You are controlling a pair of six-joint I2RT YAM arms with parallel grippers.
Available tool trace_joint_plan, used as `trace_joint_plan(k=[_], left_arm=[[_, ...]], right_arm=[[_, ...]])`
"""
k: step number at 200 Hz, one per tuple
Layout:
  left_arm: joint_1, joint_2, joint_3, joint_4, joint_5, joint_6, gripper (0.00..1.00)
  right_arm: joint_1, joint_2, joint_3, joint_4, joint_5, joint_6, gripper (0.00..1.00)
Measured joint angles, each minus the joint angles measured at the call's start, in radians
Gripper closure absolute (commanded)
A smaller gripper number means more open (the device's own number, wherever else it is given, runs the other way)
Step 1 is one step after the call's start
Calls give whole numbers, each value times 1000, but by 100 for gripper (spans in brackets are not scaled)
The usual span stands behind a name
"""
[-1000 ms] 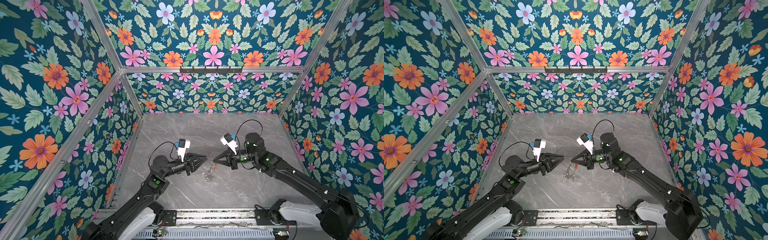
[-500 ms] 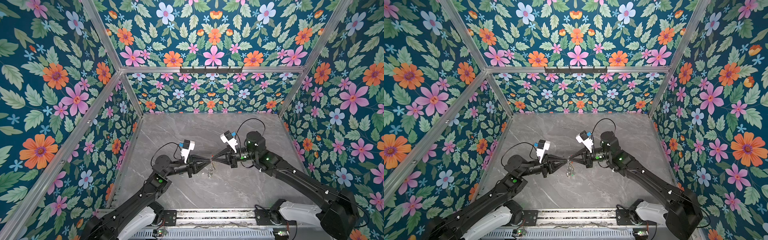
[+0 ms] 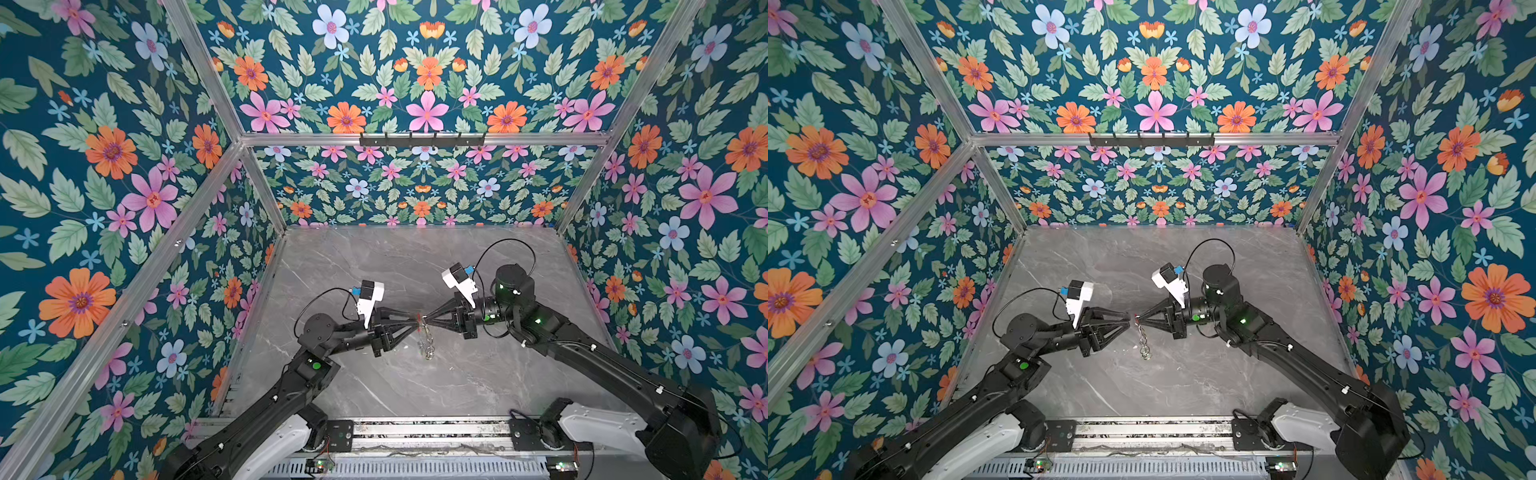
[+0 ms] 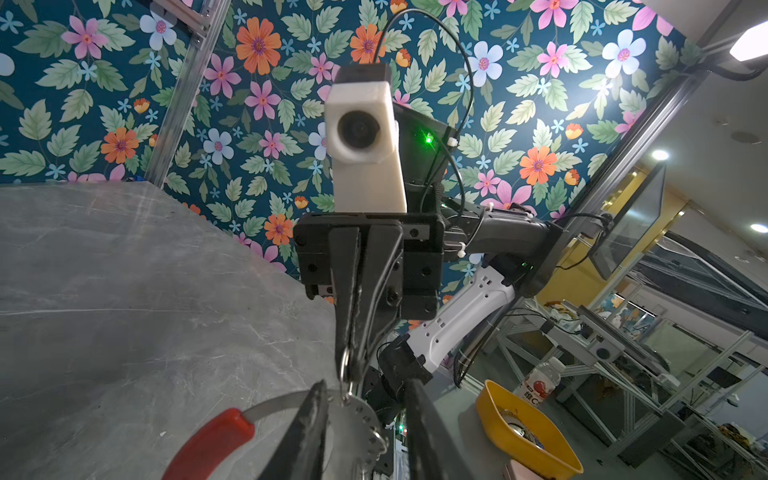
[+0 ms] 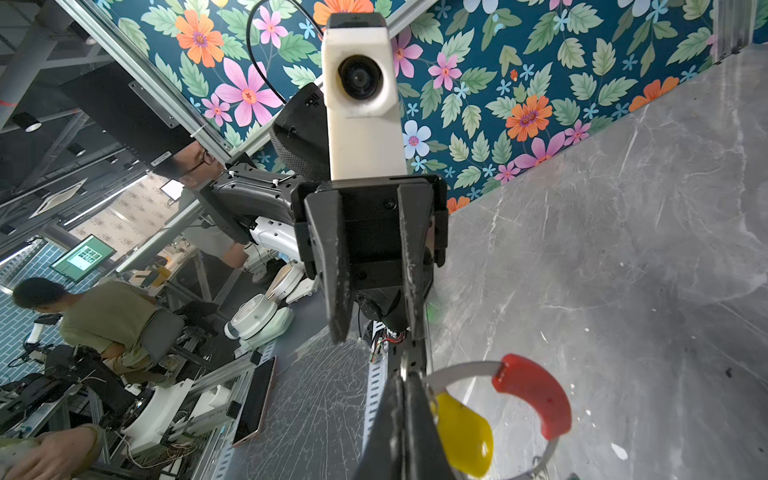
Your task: Remove the keys from the keyring
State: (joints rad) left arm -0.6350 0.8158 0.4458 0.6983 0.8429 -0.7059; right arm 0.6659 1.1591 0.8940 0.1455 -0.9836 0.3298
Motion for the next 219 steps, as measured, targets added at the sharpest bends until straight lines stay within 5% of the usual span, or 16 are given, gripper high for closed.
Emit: trace_joint_plan(k=[126,219], left_arm=[[-2,45,-14,101,34,-63,90],[-7,62,-32,169,30,-99,93]], right_arm=[[18,16,16,15,-4,5,100],[23,29,19,35,-7,19,100]])
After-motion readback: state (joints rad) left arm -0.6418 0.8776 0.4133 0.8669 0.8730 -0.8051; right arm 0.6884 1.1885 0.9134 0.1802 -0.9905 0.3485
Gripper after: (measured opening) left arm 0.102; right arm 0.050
